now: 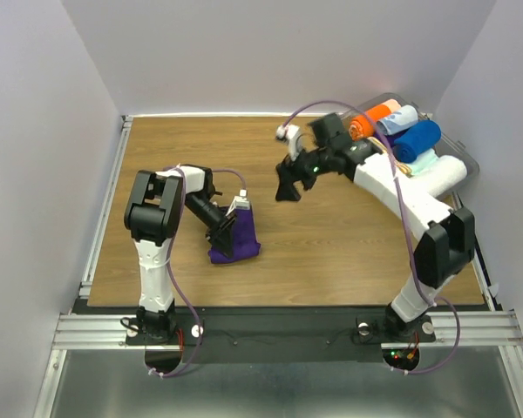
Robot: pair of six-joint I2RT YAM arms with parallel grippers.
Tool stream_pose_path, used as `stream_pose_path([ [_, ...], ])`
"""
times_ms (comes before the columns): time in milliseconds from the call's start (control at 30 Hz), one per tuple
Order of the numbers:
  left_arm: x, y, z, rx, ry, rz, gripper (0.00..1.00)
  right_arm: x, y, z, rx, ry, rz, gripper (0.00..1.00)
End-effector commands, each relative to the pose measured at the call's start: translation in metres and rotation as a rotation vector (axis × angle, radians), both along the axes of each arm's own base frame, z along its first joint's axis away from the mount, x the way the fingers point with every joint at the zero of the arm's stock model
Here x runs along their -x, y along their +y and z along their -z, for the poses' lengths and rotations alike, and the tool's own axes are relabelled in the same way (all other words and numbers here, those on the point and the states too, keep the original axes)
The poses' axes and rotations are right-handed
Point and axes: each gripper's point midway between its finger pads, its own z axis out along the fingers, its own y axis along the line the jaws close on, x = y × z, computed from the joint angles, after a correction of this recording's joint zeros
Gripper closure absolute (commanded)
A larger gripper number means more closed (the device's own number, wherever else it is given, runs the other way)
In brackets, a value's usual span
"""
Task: Roll the towels
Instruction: Roll the towel
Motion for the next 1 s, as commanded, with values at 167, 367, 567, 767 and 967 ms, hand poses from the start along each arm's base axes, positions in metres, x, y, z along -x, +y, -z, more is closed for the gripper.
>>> stream_pose_path([
  [167, -0.02, 0.018, 0.05, -0.086, -0.062, 0.075, 0.85, 0.088, 0.086, 0.053, 0.296, -0.504, -0.36, 0.14],
  [367, -0.028, 0.016, 0.055, -0.09, -0.06, 0.067, 0.84, 0.097, 0.113, 0.1, 0.347, -0.617, -0.456, 0.14],
  [567, -0.03, 0.017, 0.057, -0.094, -0.067, 0.075, 0.82, 0.095, 0.127, 0.123, 0.318, -0.671, -0.507, 0.16],
  [767, -0.029, 0.017, 0.057, -0.091, -0.062, 0.075, 0.81, 0.096, 0.137, 0.141, 0.31, -0.689, -0.575, 0.19],
  [967, -0.036, 0.015, 0.056, -0.088, -0.08, 0.069, 0.79, 0.119, 0.133, 0.176, 0.29, -0.574, -0.654, 0.52],
])
